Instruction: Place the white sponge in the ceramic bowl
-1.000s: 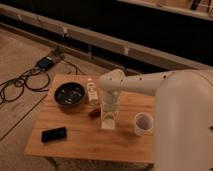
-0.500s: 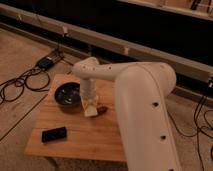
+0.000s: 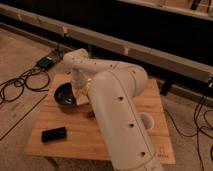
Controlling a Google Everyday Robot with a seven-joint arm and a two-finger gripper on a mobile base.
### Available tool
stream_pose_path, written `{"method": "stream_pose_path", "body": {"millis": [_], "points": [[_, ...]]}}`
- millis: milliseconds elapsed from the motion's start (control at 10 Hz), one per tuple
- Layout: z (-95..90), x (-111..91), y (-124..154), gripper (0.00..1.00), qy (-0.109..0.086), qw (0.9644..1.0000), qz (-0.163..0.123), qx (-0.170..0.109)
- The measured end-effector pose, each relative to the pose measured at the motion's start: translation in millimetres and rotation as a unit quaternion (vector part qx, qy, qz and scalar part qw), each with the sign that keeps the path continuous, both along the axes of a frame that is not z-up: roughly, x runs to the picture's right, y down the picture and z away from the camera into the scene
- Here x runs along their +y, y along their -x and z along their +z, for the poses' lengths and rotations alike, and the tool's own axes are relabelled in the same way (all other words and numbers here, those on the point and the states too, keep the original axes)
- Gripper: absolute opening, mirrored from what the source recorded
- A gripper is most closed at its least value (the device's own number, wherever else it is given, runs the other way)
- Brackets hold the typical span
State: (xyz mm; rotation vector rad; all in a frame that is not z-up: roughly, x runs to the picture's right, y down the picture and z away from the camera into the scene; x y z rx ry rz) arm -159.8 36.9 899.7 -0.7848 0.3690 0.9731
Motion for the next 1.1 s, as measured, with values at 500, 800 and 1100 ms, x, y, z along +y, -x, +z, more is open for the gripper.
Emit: {"method": "stream_pose_path", "body": {"millis": [500,800,1100], "points": [[23.8,-19.7,38.2,0.12,-0.008,0.998,-0.014,-0.061],[28.9,-18.8,42.3,0.43,-0.01,0.9969,-0.011,-0.078],[27.2,-22.8,48.6,0.73,-0.015,0.9954,-0.004,-0.094]]}}
